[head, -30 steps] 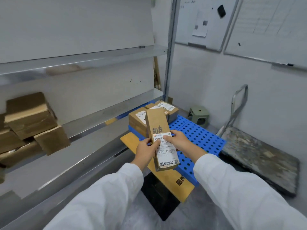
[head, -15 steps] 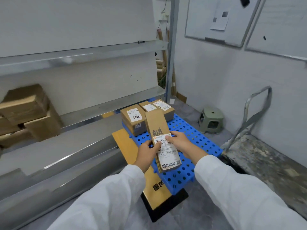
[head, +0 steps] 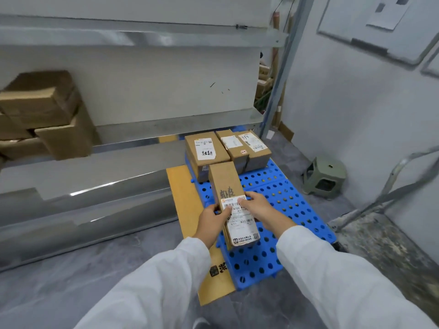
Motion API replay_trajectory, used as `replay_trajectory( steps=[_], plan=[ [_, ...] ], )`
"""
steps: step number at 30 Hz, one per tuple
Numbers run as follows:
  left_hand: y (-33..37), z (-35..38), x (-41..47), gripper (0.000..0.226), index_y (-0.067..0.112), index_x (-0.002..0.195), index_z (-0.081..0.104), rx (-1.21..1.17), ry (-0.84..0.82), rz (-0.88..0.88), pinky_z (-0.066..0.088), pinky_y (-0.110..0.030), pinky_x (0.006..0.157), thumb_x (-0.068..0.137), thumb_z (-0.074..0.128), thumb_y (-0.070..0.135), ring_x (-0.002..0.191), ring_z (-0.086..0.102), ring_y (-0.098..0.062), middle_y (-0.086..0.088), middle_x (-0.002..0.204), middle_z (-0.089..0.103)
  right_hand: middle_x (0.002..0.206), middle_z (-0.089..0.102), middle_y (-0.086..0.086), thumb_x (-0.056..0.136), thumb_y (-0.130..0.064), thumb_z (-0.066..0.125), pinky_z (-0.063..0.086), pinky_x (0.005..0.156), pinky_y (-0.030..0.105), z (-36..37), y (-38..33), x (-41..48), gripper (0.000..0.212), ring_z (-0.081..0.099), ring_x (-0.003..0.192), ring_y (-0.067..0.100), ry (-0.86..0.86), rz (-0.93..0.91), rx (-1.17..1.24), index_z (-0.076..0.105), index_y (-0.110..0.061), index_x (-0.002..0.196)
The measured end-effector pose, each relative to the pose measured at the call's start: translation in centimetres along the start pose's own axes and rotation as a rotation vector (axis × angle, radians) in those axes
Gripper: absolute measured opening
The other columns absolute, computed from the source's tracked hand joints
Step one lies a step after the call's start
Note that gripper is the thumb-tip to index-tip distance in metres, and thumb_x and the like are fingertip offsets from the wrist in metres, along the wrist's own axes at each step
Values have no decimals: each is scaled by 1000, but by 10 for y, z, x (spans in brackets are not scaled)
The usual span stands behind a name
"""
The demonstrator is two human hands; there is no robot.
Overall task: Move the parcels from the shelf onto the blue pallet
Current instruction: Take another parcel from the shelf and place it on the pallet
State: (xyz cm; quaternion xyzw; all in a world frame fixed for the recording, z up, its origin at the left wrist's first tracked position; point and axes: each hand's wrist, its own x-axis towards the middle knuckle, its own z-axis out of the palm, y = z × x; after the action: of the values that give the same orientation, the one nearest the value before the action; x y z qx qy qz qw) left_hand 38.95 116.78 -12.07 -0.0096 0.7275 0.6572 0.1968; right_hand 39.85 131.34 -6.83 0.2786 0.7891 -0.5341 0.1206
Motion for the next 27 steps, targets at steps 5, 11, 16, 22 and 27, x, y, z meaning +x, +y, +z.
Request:
replay_trajectory(
  steps=[5, 11, 16, 22, 27],
  plan=[
    [-12, 15, 29, 21, 19, 110, 60, -19, 46, -75, 50, -13, 57, 93, 65, 30, 78, 66, -1, 13, 91, 68, 122, 64, 10, 99, -20, 52, 55, 82, 39, -6, 4, 41, 34, 66, 100, 26, -68, 56, -71, 50, -11, 132],
    [-25, 23, 56, 25, 18, 114, 63, -53, 110, -103, 54, -17, 64, 92, 65, 31, 83, 68, -5, 11, 97, 68, 105, 65, 1, 98, -22, 54, 56, 72, 33, -7, 7, 78, 33, 66, 87, 17, -132, 64, -110, 49, -12, 130],
    [-32, 24, 63, 29, 14, 121, 64, -120, 135, -129, 58, -39, 83, 94, 64, 25, 94, 70, -18, -4, 110, 71, 117, 64, 9, 99, -22, 54, 55, 74, 33, -1, 9, 97, 41, 66, 90, 21, -192, 88, -94, 44, -10, 137],
    [-32, 21, 67, 31, 16, 125, 61, -95, 203, -170, 57, -24, 71, 95, 62, 25, 92, 71, -14, -2, 111, 71, 119, 64, 10, 97, -24, 56, 54, 80, 37, 4, 14, 121, 42, 66, 95, 24, -283, 85, -114, 42, -12, 135],
    [-26, 34, 72, 35, 12, 130, 58, -57, 236, -200, 52, -16, 58, 97, 59, 22, 88, 70, -15, -5, 113, 70, 114, 66, 8, 98, -23, 54, 55, 76, 36, -1, 19, 136, 35, 67, 92, 22, -322, 77, -141, 44, -14, 130]
  ],
)
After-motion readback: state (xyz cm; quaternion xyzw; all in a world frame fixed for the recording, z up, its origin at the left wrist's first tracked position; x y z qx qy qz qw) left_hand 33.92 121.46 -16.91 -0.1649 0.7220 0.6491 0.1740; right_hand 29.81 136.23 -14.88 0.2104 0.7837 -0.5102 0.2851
